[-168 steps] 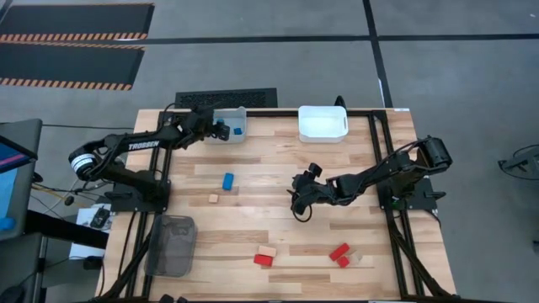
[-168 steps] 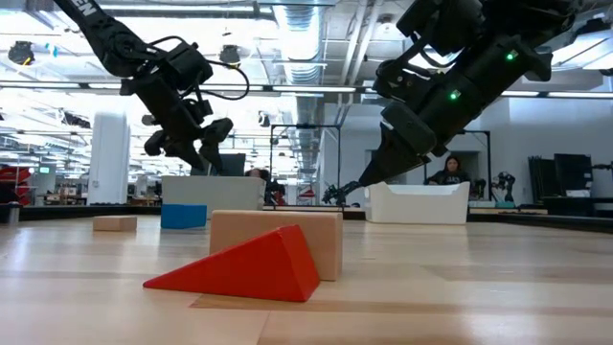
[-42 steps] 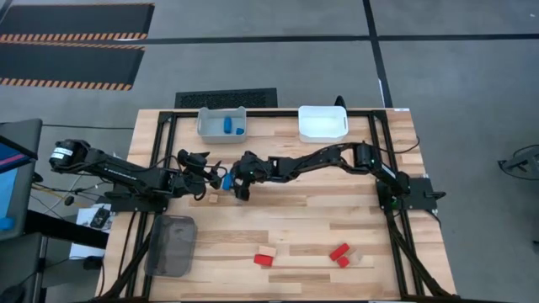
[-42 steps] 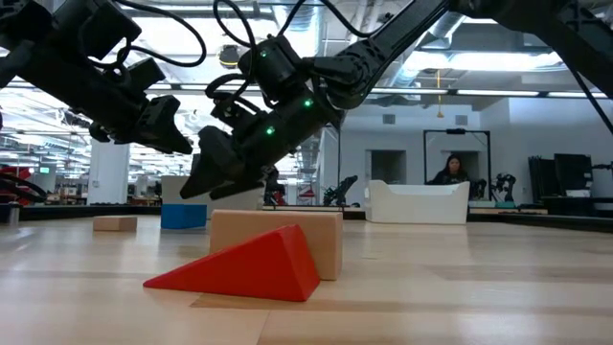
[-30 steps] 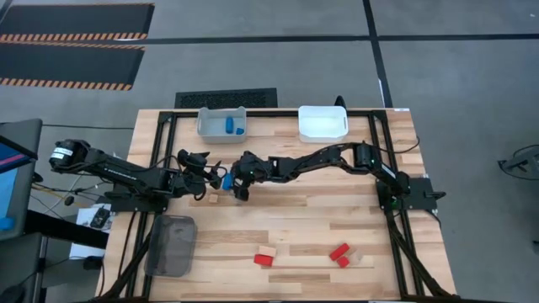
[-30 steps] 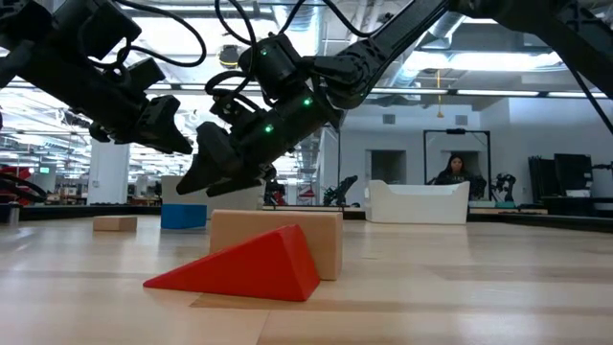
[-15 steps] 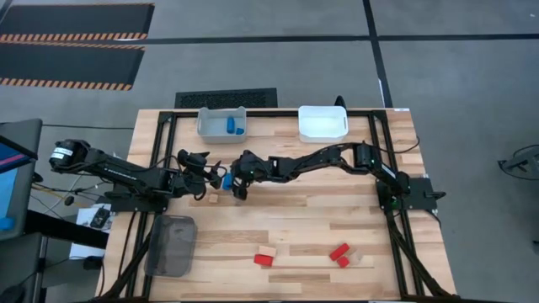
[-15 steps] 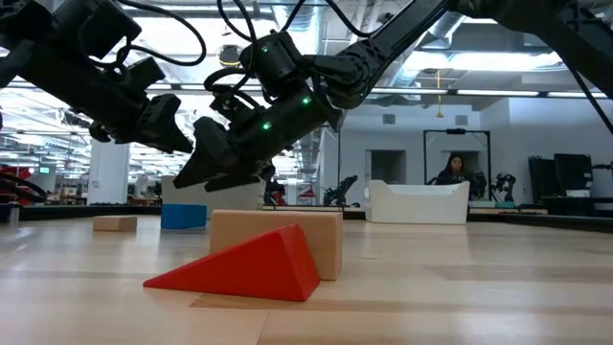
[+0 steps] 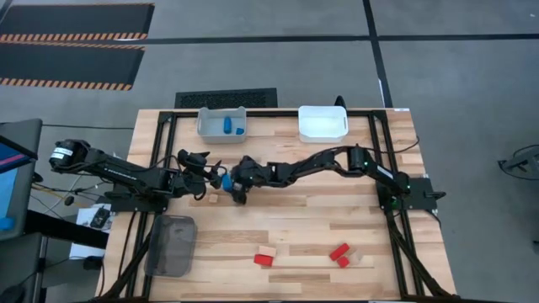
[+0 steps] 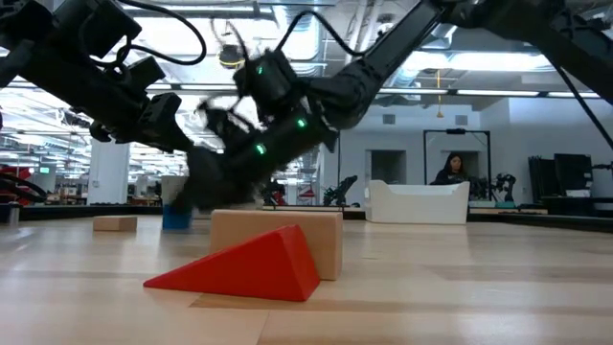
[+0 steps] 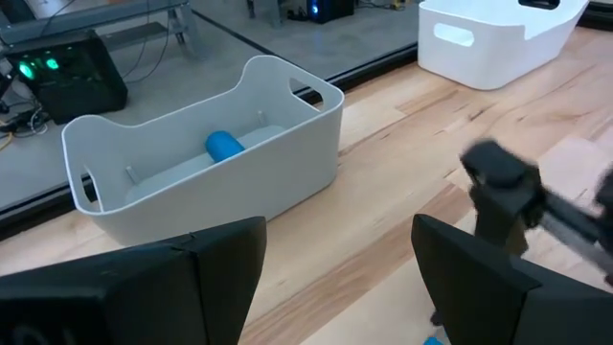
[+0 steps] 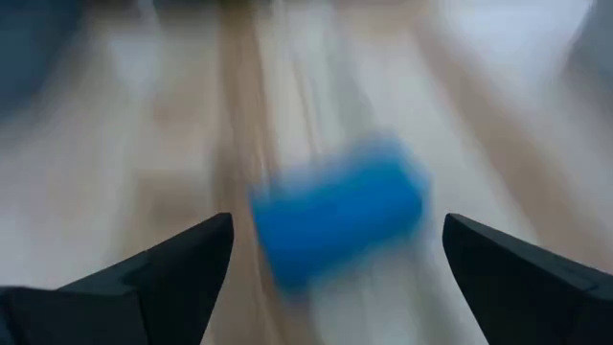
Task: Sort & place blocks by color
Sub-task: Put the blue rectangle block into the gray bin
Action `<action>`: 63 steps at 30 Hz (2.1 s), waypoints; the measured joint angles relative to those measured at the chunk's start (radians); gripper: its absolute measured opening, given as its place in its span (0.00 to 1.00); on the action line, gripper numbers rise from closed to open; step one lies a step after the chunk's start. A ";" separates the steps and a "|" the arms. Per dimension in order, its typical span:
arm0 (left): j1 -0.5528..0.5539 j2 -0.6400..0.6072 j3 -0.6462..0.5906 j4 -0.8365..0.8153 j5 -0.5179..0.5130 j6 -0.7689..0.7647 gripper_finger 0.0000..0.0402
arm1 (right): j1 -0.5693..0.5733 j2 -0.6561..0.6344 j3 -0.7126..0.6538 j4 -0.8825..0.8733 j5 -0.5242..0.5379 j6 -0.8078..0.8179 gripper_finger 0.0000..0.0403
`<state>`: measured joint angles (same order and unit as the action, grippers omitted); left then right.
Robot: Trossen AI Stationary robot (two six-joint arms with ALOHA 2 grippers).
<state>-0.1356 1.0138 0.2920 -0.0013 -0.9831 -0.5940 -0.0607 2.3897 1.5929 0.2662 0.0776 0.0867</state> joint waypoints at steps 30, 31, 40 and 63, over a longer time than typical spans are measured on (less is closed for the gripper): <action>0.000 0.000 0.000 -0.027 0.010 -0.007 0.63 | 0.032 -0.023 0.002 -0.100 0.089 0.126 0.84; 0.000 0.000 0.000 -0.029 0.010 -0.015 0.63 | 0.036 -0.023 0.002 -0.075 0.088 0.127 0.83; -0.001 0.000 0.000 -0.037 0.012 -0.031 0.63 | 0.032 -0.012 0.002 0.028 0.196 0.134 0.87; 0.000 0.000 0.000 -0.036 0.009 -0.031 0.63 | 0.011 -0.012 0.003 0.008 0.237 0.153 0.83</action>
<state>-0.1360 1.0138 0.2921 -0.0372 -0.9740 -0.6250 -0.0502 2.3775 1.5959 0.2743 0.3144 0.2396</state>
